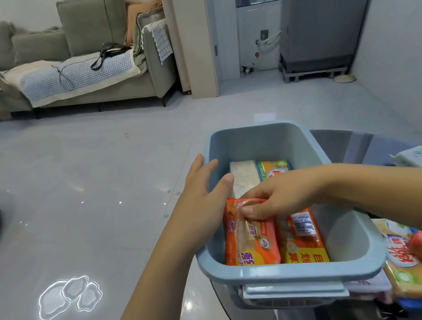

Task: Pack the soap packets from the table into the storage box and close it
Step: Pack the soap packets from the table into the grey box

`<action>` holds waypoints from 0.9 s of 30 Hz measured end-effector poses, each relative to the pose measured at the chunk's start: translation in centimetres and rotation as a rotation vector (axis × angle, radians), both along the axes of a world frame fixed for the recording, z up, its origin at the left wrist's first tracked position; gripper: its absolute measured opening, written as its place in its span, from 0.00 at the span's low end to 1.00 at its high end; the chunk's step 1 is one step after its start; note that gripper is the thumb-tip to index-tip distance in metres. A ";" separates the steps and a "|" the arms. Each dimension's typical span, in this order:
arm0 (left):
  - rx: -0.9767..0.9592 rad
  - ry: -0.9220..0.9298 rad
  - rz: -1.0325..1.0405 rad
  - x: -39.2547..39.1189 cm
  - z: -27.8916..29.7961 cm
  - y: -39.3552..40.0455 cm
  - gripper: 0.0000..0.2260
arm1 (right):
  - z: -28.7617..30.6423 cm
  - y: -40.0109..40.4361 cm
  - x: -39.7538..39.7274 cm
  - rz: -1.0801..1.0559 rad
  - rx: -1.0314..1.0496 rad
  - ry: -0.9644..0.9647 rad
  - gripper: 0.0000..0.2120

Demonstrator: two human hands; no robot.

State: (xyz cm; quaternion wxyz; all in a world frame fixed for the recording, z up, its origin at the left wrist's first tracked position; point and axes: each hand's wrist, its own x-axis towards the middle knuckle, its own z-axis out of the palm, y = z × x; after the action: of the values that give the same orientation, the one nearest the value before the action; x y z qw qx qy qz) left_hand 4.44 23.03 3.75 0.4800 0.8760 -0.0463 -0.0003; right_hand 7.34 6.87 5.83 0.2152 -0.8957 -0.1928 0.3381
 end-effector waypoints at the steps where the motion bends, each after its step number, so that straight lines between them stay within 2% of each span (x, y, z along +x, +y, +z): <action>1: -0.011 0.001 0.000 0.0 0.0 0.0 0.22 | -0.1 0.2 -0.3 0.019 0.003 -0.020 0.19; 5: -0.022 0.012 0.001 -0.2 0.2 0.0 0.22 | -0.6 1.3 -0.8 0.116 -0.079 -0.165 0.21; 9: -0.054 0.020 0.013 -0.2 0.1 0.2 0.21 | -0.2 1.1 -0.7 0.031 -0.007 -0.090 0.19; 15: -0.098 0.045 0.017 -0.1 -0.1 0.1 0.19 | -0.6 0.7 -0.4 0.029 0.034 -0.038 0.18; 21: -0.105 0.050 0.020 0.0 -0.4 0.4 0.19 | -0.8 0.6 -0.2 -0.140 0.204 0.051 0.15; 24: -0.117 0.059 0.014 0.0 -0.4 0.4 0.19 | -0.4 -0.3 0.3 -0.234 0.339 0.186 0.10; 27: -0.156 0.110 0.034 -0.1 -0.1 0.2 0.19 | 0.0 -0.8 1.1 -0.352 0.337 0.244 0.13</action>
State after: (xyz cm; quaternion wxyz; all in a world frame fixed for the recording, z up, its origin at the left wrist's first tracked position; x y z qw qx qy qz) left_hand 4.36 23.24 3.66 0.5485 0.8353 -0.0049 -0.0367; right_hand 8.41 6.11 5.79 0.4383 -0.8197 -0.0602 0.3638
